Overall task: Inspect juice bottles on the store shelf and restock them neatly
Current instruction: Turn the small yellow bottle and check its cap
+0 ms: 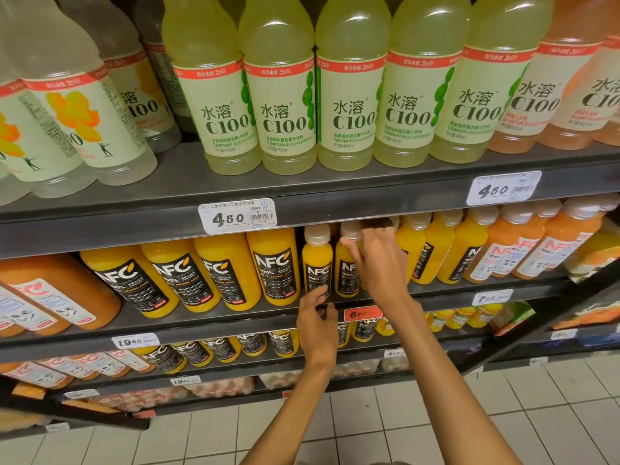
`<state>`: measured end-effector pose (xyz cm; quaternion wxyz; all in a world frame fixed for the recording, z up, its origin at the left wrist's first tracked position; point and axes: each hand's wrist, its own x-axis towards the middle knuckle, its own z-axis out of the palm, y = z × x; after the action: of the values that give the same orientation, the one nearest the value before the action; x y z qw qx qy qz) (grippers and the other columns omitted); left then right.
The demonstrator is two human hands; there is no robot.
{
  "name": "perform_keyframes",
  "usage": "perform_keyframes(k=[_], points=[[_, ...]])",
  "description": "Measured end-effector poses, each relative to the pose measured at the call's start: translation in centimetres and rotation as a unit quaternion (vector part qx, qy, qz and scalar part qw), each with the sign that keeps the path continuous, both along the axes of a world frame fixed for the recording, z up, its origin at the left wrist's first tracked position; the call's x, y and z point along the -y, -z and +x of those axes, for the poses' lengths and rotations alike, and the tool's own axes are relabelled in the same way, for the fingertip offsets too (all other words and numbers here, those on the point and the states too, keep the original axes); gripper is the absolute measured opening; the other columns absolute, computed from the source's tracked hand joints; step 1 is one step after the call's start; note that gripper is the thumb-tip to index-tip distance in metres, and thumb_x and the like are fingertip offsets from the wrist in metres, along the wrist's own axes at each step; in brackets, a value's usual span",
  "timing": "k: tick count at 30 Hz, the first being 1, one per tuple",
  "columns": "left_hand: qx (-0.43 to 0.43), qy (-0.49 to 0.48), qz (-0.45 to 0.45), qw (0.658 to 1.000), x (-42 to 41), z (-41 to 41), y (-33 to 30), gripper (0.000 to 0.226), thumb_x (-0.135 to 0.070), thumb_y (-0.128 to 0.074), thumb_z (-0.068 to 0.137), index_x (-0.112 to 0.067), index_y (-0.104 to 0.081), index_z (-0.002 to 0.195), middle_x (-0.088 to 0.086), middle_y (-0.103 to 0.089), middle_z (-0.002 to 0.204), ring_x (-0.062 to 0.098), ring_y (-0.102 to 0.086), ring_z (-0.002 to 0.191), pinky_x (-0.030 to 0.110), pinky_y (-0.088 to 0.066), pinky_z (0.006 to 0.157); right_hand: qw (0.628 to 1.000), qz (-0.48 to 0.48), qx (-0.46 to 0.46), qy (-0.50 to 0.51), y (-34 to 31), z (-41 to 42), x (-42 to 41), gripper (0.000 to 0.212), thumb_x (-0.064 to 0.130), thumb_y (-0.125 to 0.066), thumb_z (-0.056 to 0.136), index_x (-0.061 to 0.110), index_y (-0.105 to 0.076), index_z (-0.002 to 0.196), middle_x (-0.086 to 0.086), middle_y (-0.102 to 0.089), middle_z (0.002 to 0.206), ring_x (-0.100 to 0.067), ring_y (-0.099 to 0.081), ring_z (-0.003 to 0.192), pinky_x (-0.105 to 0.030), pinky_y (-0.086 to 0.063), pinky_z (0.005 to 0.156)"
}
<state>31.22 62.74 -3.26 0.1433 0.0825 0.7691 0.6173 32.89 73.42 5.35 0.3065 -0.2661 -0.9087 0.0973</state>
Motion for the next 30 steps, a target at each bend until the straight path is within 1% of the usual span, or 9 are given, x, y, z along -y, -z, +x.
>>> perform_keyframes(k=[7, 11, 16, 18, 20, 23, 27, 28, 30], points=[[-0.005, 0.12, -0.006, 0.993, -0.9, -0.1, -1.1, 0.059, 0.002, -0.059, 0.088, -0.015, -0.038, 0.14, -0.002, -0.045, 0.14, 0.01, -0.043, 0.127, 0.024, -0.037, 0.104, 0.998, 0.013, -0.039, -0.05, 0.5, 1.5, 0.1, 0.027, 0.031, -0.07, 0.084, 0.008, -0.06, 0.093, -0.006, -0.06, 0.088, -0.023, -0.054, 0.088, -0.019, -0.029, 0.047], [0.0, 0.13, -0.002, 0.991, -0.5, 0.5, -0.6, 0.061, 0.0, -0.062, 0.087, -0.015, -0.036, 0.14, -0.001, -0.045, 0.139, 0.013, -0.045, 0.125, 0.024, -0.04, 0.099, 0.982, -0.127, -0.078, -0.118, 0.5, 2.8, 0.3, 0.038, 0.029, -0.068, 0.086, 0.011, -0.059, 0.118, -0.003, -0.061, 0.119, -0.019, -0.057, 0.104, -0.023, -0.043, 0.067], [-0.024, 0.123, 0.005, 0.992, 0.5, 1.9, -0.2, 0.065, -0.016, -0.072, 0.082, -0.017, -0.039, 0.138, -0.004, -0.044, 0.134, 0.009, -0.046, 0.122, 0.017, -0.041, 0.095, 0.949, -0.254, -0.144, -0.121, -0.7, 4.5, 0.5, 0.04, 0.022, -0.072, 0.084, 0.013, -0.059, 0.12, -0.002, -0.061, 0.119, -0.013, -0.058, 0.104, -0.027, -0.049, 0.084], [-0.026, 0.147, 0.008, 0.989, 1.1, 2.2, -0.6, 0.067, -0.023, -0.074, 0.079, -0.02, -0.04, 0.136, -0.008, -0.048, 0.129, 0.004, -0.049, 0.116, 0.011, -0.041, 0.091, 0.914, -0.344, -0.183, -0.113, -1.5, 5.1, 0.7, 0.039, 0.02, -0.074, 0.082, 0.015, -0.061, 0.118, 0.002, -0.065, 0.112, -0.003, -0.061, 0.097, -0.019, -0.051, 0.079], [-0.002, 0.183, 0.02, 0.983, 1.8, 2.4, -1.4, 0.064, -0.025, -0.073, 0.08, -0.023, -0.041, 0.135, -0.01, -0.056, 0.124, 0.003, -0.054, 0.113, 0.018, -0.045, 0.093, 0.869, -0.421, -0.23, -0.118, -2.2, 5.7, 1.0, 0.038, 0.017, -0.076, 0.079, 0.015, -0.064, 0.116, 0.007, -0.067, 0.102, 0.005, -0.064, 0.087, -0.011, -0.049, 0.069], [-0.003, 0.201, 0.004, 0.98, 2.9, 2.9, -2.9, 0.053, -0.026, -0.073, 0.079, -0.022, -0.05, 0.127, -0.008, -0.064, 0.117, 0.007, -0.06, 0.109, 0.026, -0.049, 0.093, 0.818, -0.493, -0.273, -0.116, -2.8, 6.5, 1.2, 0.04, 0.02, -0.079, 0.076, 0.019, -0.065, 0.113, 0.004, -0.07, 0.097, 0.001, -0.067, 0.083, -0.012, -0.051, 0.067], [0.053, 0.233, 0.061, 0.969, 5.2, 4.7, -6.1, 0.045, -0.042, -0.072, 0.072, -0.023, -0.064, 0.111, -0.006, -0.073, 0.103, 0.009, -0.068, 0.096, 0.02, -0.053, 0.078, 0.776, -0.56, -0.271, -0.107, -3.4, 7.2, 0.4, 0.045, 0.038, -0.074, 0.077, 0.024, -0.06, 0.118, 0.001, -0.069, 0.104, -0.002, -0.068, 0.084, -0.014, -0.051, 0.064], [0.072, 0.251, 0.067, 0.963, 5.7, 5.1, -7.0, 0.045, -0.049, -0.069, 0.07, -0.023, -0.068, 0.107, -0.005, -0.074, 0.1, 0.01, -0.069, 0.093, 0.019, -0.053, 0.076, 0.75, -0.595, -0.26, -0.121, -3.6, 7.3, 0.3, 0.048, 0.044, -0.07, 0.078, 0.023, -0.059, 0.12, -0.001, -0.069, 0.106, -0.005, -0.069, 0.085, -0.016, -0.052, 0.064], [0.108, 0.279, 0.062, 0.952, 6.4, 5.6, -8.2, 0.05, -0.059, -0.062, 0.069, -0.02, -0.072, 0.099, 0.001, -0.075, 0.096, 0.016, -0.07, 0.091, 0.024, -0.055, 0.078, 0.653, -0.69, -0.261, -0.171, -3.7, 7.4, 0.3, 0.051, 0.048, -0.061, 0.081, 0.018, -0.055, 0.122, -0.009, -0.07, 0.107, -0.017, -0.07, 0.093, -0.027, -0.056, 0.071]])
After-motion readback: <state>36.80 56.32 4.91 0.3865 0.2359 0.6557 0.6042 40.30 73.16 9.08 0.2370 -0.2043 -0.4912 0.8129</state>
